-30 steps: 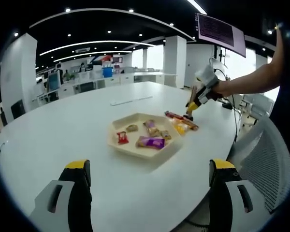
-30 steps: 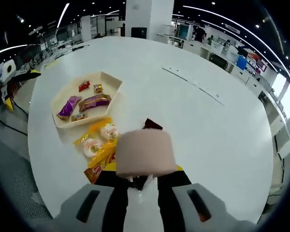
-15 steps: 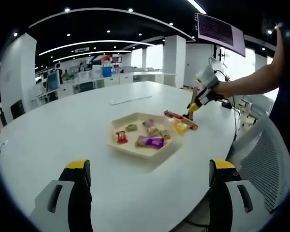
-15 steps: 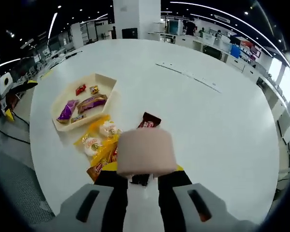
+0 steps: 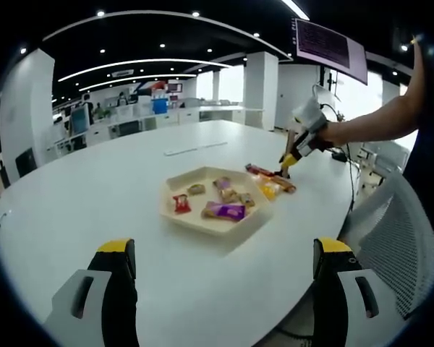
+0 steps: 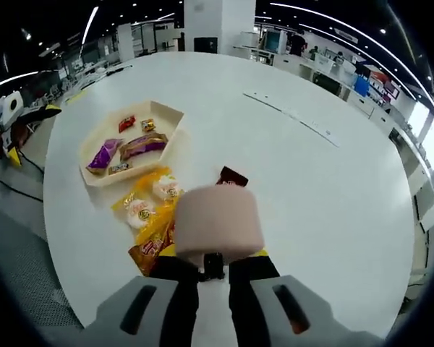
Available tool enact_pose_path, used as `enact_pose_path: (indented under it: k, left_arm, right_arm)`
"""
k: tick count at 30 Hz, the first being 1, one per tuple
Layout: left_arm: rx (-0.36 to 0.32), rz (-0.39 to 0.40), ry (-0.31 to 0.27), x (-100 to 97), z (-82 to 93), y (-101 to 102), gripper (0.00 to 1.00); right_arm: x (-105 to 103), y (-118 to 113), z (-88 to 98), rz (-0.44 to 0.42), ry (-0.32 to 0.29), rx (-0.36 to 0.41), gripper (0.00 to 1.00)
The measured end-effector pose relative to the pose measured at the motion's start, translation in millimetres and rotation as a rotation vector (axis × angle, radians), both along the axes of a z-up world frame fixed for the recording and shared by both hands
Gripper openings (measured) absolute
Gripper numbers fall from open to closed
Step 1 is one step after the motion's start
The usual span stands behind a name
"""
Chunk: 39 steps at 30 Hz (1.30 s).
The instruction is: Place the target food into the container with the food tongs after gripping and lifting it, then release it inside without dropping or visibly crushing the food.
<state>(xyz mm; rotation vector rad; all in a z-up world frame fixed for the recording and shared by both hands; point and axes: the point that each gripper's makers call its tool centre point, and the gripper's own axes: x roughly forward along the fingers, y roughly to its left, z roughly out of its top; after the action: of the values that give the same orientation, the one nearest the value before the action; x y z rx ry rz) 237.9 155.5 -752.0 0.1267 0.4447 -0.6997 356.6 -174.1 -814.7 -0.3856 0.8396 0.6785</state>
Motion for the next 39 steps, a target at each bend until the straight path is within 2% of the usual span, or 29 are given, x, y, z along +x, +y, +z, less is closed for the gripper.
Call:
enact_pose_path:
  k: [18, 28, 39]
  left_arm:
    - [-0.001, 0.001, -0.004, -0.4, 1.1, -0.2, 0.99]
    - [0.000, -0.005, -0.008, -0.8, 1.6, -1.0, 0.99]
    - [0.000, -0.006, -0.012, -0.9, 2.2, -1.1, 0.99]
  right_arm:
    - [12.3, -16.3, 36.6, 0.031, -0.019, -0.011, 0.14]
    - [21.9, -10.9, 66.2, 0.068, -0.048, 0.000, 0.14]
    - [25.0, 4.8, 78.1, 0.121, -0.041, 0.007, 0.14]
